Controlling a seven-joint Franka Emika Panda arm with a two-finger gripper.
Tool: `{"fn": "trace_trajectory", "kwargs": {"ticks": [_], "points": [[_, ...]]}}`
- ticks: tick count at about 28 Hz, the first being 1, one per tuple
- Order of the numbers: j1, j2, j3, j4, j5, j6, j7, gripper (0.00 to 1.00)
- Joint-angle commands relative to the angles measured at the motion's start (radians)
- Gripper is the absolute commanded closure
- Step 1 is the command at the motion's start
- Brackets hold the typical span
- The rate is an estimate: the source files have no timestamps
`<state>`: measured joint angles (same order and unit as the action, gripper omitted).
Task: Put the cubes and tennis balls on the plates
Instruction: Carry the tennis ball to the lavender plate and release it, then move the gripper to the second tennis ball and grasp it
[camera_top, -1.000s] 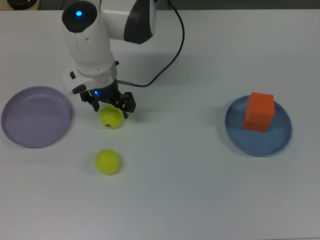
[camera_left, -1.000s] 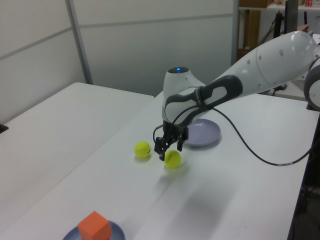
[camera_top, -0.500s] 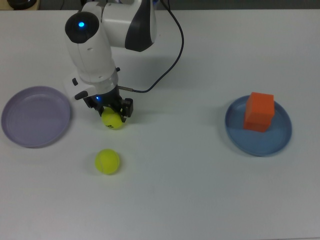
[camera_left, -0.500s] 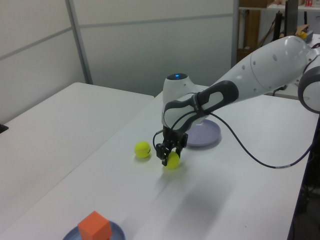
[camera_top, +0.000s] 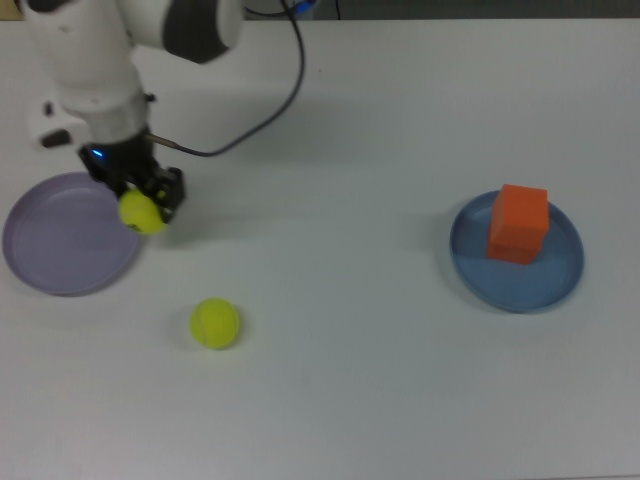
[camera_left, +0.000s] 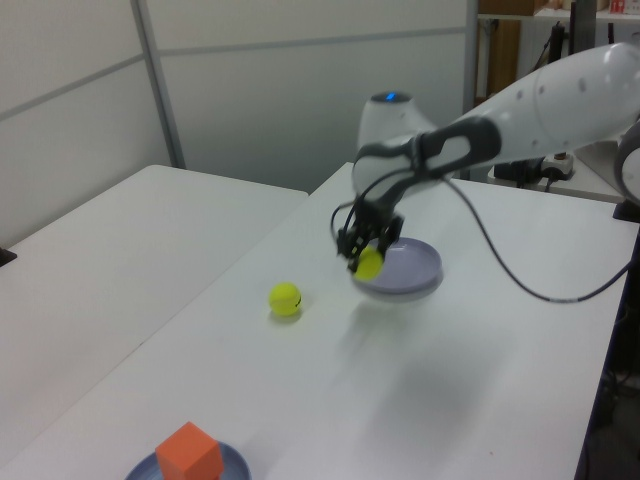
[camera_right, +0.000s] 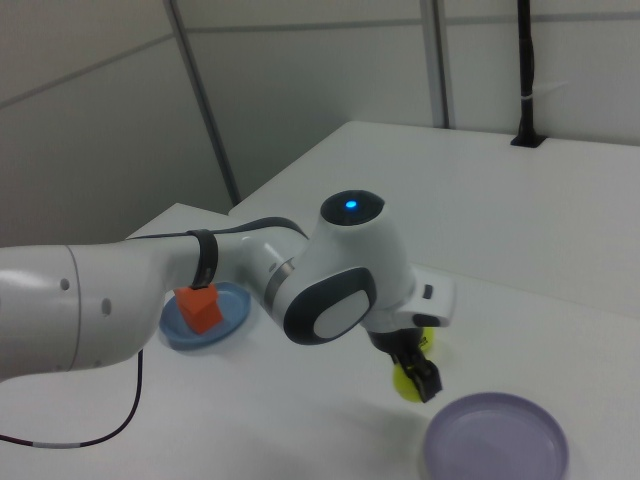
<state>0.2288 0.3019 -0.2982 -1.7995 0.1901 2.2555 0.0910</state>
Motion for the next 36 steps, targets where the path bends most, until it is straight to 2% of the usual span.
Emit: {"fn": "trace_trajectory", "kwargs": {"ticks": [1, 5, 13, 14, 15, 16, 21, 27, 32, 33, 36], "points": [[-0.02, 0.025, -0.042, 0.034, 0.04, -0.022, -0.056, 1.0], [-0.046, 0.069, -0.045, 0.052, 0.077, -0.022, -0.095, 1.0], [-0.059, 0.089, -0.056, 0.052, 0.084, -0.019, -0.106, 1.0], [-0.06, 0.089, -0.056, 0.054, 0.086, -0.02, -0.109, 0.89], [-0.062, 0.089, -0.058, 0.054, 0.089, -0.021, -0.119, 0.63], [-0.068, 0.088, -0.058, 0.054, 0.098, -0.022, -0.137, 0.01], [-0.071, 0.068, -0.058, 0.068, 0.138, -0.033, -0.154, 0.0], [-0.059, 0.057, -0.041, 0.156, 0.153, -0.085, -0.137, 0.0], [-0.032, 0.068, 0.002, 0.204, 0.192, -0.076, -0.112, 0.0], [-0.023, 0.074, 0.028, 0.215, 0.196, -0.071, -0.106, 0.0], [-0.014, 0.095, 0.065, 0.218, 0.192, -0.047, -0.093, 0.0]]}}
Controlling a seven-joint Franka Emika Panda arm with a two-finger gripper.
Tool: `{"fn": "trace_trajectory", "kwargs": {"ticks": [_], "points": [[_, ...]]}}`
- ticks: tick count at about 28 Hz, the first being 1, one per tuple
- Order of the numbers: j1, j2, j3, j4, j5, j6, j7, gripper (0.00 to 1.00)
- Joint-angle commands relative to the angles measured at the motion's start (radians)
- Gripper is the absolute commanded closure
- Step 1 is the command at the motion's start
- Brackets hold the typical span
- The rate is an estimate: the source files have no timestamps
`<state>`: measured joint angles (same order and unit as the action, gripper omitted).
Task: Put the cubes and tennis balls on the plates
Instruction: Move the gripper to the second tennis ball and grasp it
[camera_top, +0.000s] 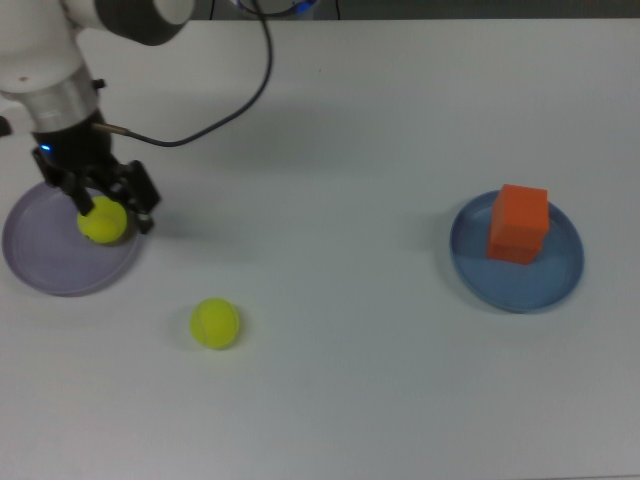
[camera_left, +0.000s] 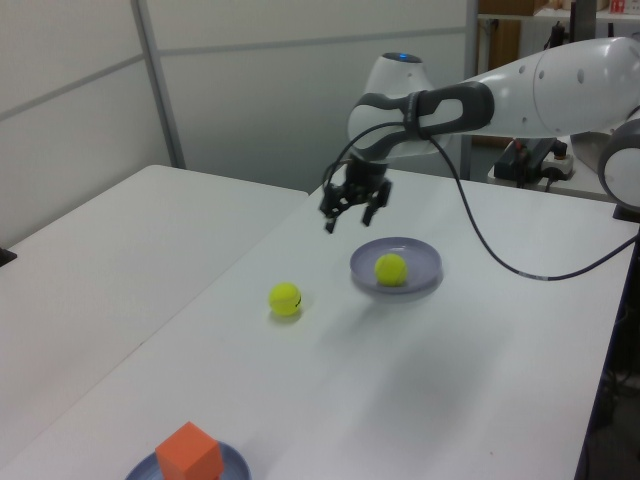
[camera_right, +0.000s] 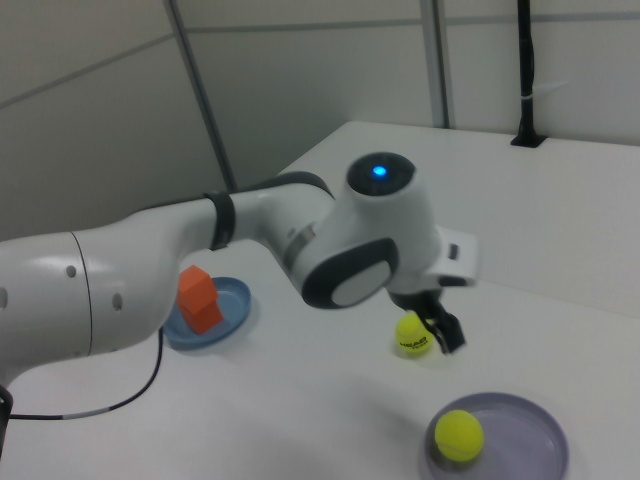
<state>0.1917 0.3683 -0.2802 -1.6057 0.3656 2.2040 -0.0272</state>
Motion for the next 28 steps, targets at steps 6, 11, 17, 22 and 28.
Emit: {"fn": "trace_trajectory", "kwargs": {"ticks": [6, 11, 17, 22, 28], "points": [[0.046, 0.11, 0.113, 0.038, -0.001, 0.143, 0.063, 0.0], [0.051, 0.188, 0.115, 0.087, -0.017, 0.178, 0.063, 0.0], [0.049, 0.198, 0.115, 0.09, -0.024, 0.181, 0.061, 0.0], [0.048, 0.224, 0.115, 0.095, -0.024, 0.209, 0.058, 0.0], [0.052, 0.279, 0.131, 0.101, -0.031, 0.316, 0.059, 0.0]]}}
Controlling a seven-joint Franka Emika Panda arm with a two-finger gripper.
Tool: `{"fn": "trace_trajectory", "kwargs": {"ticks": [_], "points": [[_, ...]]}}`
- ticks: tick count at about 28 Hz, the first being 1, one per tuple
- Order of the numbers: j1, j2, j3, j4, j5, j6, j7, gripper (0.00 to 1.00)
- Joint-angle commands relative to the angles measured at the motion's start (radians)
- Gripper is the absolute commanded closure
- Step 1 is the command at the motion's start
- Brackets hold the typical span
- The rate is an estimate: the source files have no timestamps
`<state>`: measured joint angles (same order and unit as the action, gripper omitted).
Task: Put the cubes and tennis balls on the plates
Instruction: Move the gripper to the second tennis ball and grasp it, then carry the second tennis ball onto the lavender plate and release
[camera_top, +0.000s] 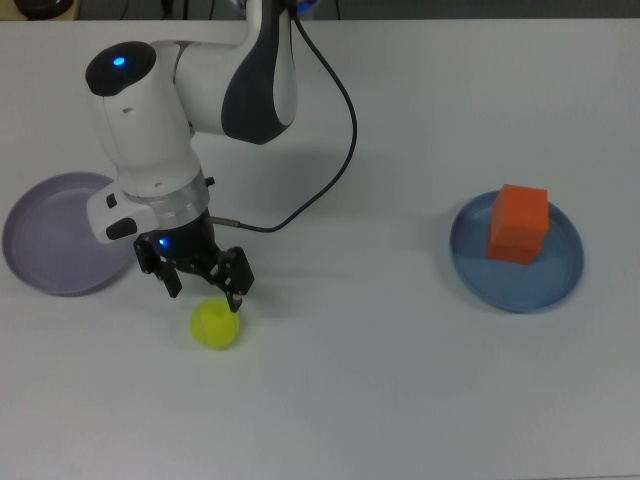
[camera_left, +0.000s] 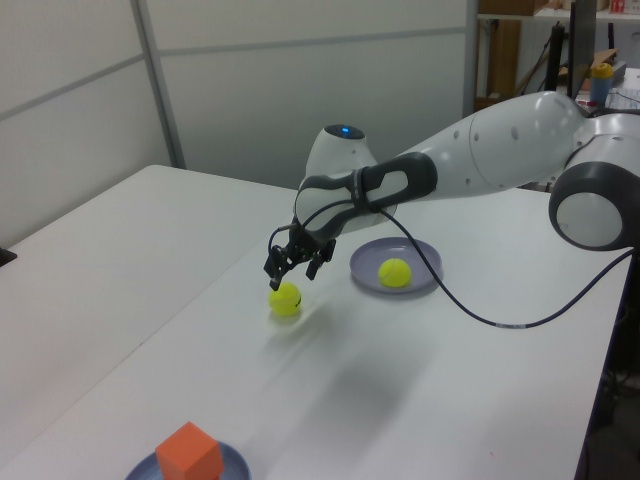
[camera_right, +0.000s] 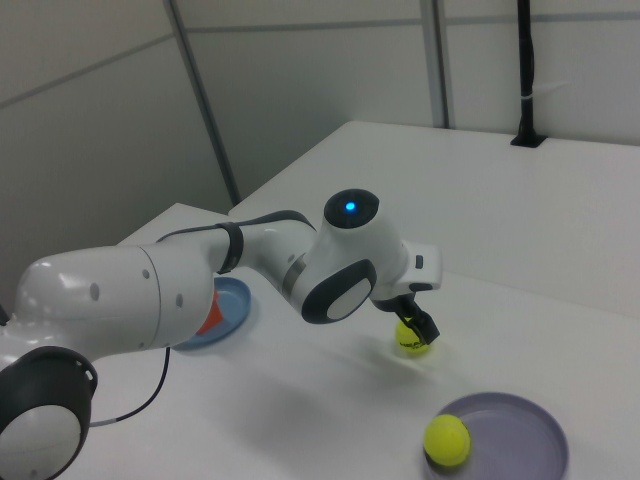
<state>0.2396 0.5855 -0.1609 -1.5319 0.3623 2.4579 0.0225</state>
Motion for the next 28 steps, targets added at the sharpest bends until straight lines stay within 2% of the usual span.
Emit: {"fn": "trace_trajectory", "kwargs": {"ticks": [1, 4, 6, 7, 10, 11, 17, 21, 25, 27, 28], "points": [[0.004, 0.071, 0.014, 0.03, -0.035, 0.064, 0.01, 0.0], [0.003, 0.094, 0.015, 0.053, -0.045, 0.064, 0.01, 0.04], [0.004, 0.099, 0.015, 0.056, -0.046, 0.064, 0.008, 0.16], [0.003, 0.099, 0.015, 0.055, -0.045, 0.064, 0.01, 0.41], [0.003, 0.099, 0.017, 0.056, -0.037, 0.066, 0.016, 0.96], [0.003, 0.099, 0.017, 0.056, -0.031, 0.069, 0.017, 1.0], [0.001, 0.079, 0.015, 0.055, -0.029, 0.101, 0.042, 1.0], [-0.002, 0.001, 0.015, 0.041, -0.026, 0.087, 0.042, 1.0], [-0.016, -0.067, 0.003, 0.006, -0.028, -0.055, 0.062, 1.0], [-0.028, -0.075, -0.014, -0.004, -0.029, -0.089, 0.082, 1.0], [-0.028, -0.076, -0.047, -0.016, -0.032, -0.103, 0.1, 1.0]]}}
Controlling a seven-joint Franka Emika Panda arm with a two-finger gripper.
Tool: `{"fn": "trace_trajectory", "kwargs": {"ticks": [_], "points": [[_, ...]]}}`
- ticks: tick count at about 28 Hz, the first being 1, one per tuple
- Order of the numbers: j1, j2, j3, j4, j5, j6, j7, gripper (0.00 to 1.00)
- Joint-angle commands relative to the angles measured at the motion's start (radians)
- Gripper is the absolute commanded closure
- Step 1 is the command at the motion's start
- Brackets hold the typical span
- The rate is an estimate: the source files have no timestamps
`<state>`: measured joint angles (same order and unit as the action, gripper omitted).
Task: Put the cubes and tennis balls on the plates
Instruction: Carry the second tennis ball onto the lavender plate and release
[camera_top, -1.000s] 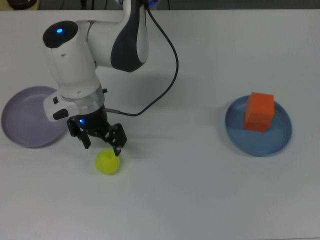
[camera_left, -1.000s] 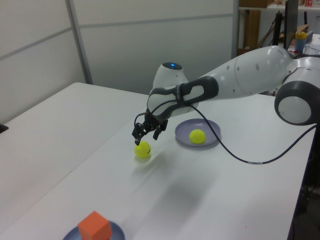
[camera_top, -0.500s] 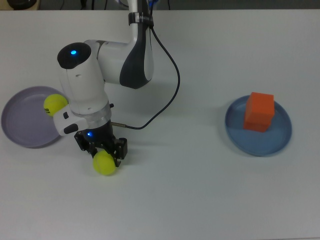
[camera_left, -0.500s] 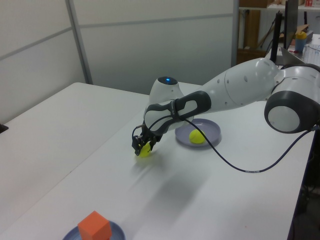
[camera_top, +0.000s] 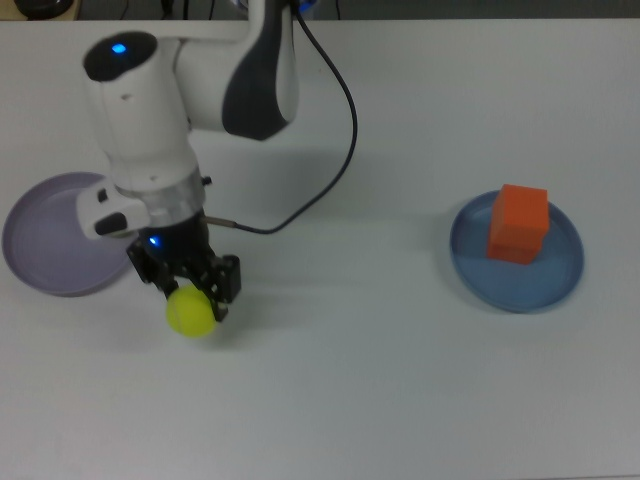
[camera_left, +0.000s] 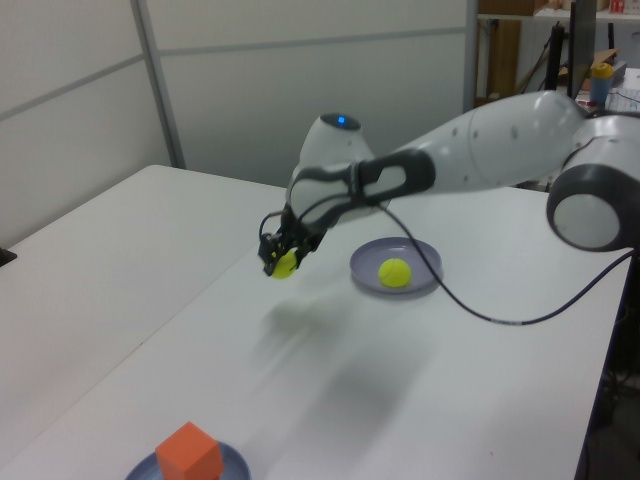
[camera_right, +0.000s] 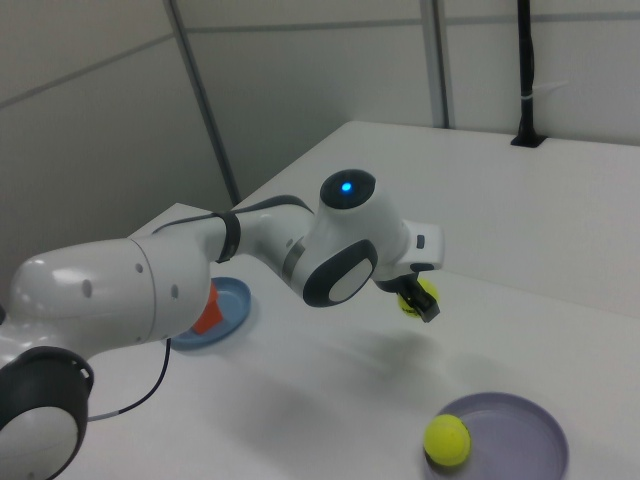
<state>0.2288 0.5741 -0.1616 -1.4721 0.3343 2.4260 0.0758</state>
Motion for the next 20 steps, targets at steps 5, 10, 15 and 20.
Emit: {"fn": "trace_trajectory", "kwargs": {"ticks": [5, 10, 15, 20], "points": [[-0.028, -0.065, -0.136, -0.117, -0.004, -0.076, 0.047, 1.0], [-0.054, -0.063, -0.182, -0.123, -0.004, -0.087, 0.042, 1.0], [-0.06, -0.06, -0.211, -0.145, -0.006, -0.099, 0.027, 1.0], [-0.068, -0.054, -0.216, -0.169, -0.009, -0.099, 0.003, 0.98]]}}
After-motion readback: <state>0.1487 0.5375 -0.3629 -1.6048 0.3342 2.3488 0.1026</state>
